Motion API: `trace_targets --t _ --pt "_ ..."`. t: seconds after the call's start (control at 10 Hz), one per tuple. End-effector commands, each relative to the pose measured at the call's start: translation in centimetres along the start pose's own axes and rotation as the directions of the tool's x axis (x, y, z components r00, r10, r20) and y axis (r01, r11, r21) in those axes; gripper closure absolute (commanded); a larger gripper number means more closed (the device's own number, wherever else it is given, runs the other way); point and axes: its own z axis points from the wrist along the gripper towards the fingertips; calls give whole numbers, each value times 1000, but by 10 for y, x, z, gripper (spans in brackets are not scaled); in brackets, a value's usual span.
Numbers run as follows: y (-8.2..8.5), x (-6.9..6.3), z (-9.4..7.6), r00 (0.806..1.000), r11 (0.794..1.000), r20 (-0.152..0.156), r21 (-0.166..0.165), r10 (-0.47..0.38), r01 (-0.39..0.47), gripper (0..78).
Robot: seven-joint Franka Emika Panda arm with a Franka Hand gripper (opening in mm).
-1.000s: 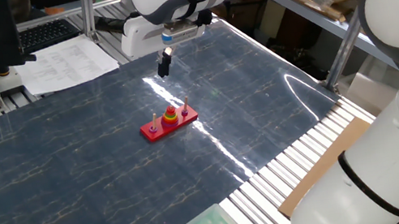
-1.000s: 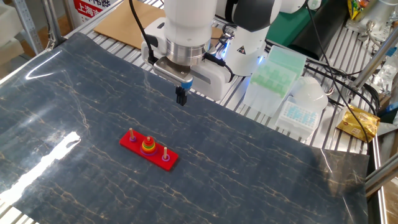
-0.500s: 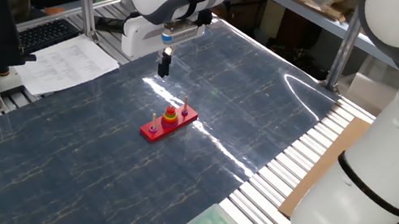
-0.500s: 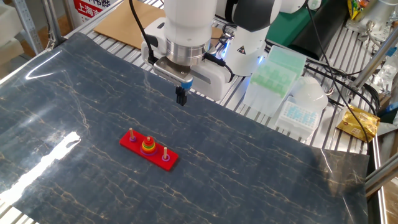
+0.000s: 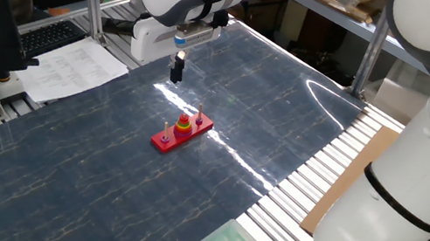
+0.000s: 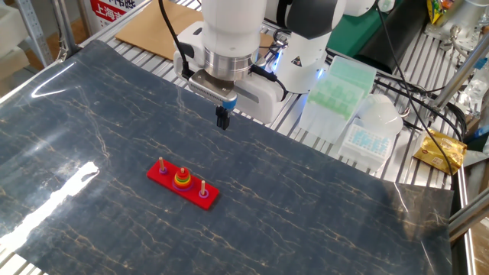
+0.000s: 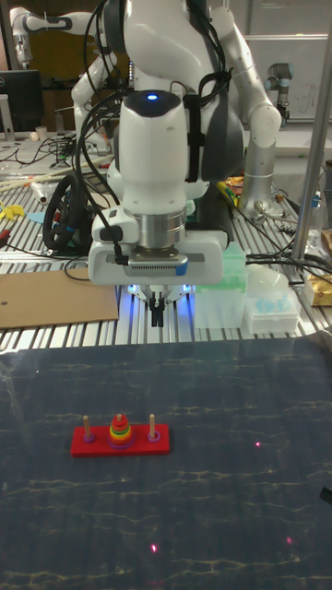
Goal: Take out one Hanoi block and throw it aside
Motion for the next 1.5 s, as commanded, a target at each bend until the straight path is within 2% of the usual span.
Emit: trace_targets --t 0.1,0.2,0.5,0.6,1.0,1.2,1.5 --pt "0 0 0 966 966 3 9 258 -258 776" --pt "0 0 0 967 967 6 27 255 -255 776" --pt "0 0 0 967 966 2 24 256 -256 776" --pt "0 0 0 966 966 -6 16 260 -260 776" --pt "0 -4 -1 967 967 -4 -2 253 -253 776" --pt "1 -10 -1 967 967 -6 -2 253 -253 776" --pt "1 -28 1 971 971 2 0 240 -240 776"
